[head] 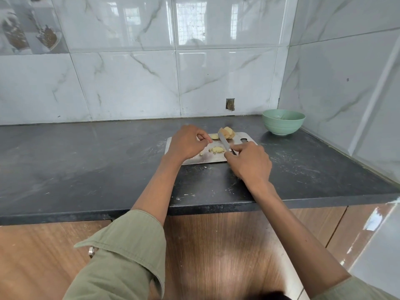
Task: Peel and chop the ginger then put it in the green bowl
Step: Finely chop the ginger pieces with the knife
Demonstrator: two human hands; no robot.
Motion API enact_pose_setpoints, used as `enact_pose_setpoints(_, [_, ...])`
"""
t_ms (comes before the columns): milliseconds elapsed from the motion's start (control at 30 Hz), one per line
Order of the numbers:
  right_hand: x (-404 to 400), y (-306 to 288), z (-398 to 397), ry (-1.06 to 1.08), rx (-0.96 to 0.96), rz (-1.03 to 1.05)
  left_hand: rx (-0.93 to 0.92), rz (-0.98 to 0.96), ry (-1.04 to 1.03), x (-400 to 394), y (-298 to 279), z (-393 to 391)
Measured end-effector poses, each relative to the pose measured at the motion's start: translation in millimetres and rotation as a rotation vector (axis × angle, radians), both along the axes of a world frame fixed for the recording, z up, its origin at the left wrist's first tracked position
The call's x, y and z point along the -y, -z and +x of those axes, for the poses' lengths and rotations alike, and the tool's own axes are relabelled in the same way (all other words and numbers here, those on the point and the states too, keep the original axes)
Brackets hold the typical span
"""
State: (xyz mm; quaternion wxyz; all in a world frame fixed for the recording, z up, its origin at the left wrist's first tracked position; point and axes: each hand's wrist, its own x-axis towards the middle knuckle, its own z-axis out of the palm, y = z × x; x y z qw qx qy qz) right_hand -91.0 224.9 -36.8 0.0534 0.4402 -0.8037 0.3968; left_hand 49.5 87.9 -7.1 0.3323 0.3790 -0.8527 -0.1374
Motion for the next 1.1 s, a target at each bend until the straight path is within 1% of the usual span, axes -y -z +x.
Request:
enact_pose_setpoints(167, [0.4,-0.2,0.3,0.013,0.011,0.017,-0.03,-0.014,-0.036,9.2,6.8,-1.0])
enact_pose_setpoints(267, [-1.7,-1.4,2.5,-0.021,0.003,0.021,-0.092,-0.012,-0.168,17.1,9.6,1.8])
enact_pose_setpoints(300, [-2.3,-2.3,3.7,-0.038,-0.002,0.028,-0.133,0.034,-0.189,17.9,9.0,2.2])
enact_pose_setpoints(400, [-0.4,-3.2,7.9,-0.083,-0.02,0.057,-0.278,0.253,-0.123,11.0,6.6,1.9])
enact_pose_setpoints(467, [1.3,-2.5,11.8,-0.104,-0.038,0.067,-0.297,0.385,-0.106,6.2,7.1,0.1])
enact_pose_setpoints(500, [1.7,-3.5,14.3,-0.116,-0.047,0.068,-0.301,0.414,-0.099,5.7,8.1,-0.9])
enact_pose_setpoints(633, [5.7,-5.4,32.2,-0.172,-0.088,0.109,-0.355,0.414,-0.12,6.3,11.5,-3.6])
enact_pose_setpoints(733, [18.9,-4.1,51.3,-0.235,-0.139,0.096,-0.379,0.413,-0.106,11.3,13.7,-5.3])
enact_pose_setpoints(867, [27.8,-4.5,63.2,-0.226,-0.207,0.077,-0.38,0.41,-0.125,12.7,13.6,-5.5])
enact_pose_setpoints(1000, [22.9,-5.0,55.3,-0.171,-0.188,0.07,-0.359,0.414,-0.122,11.8,14.2,-6.3])
enact_pose_setpoints(1100, [21.1,-4.9,55.6,-0.221,-0.175,0.083,-0.373,0.416,-0.114,9.1,13.6,-5.0])
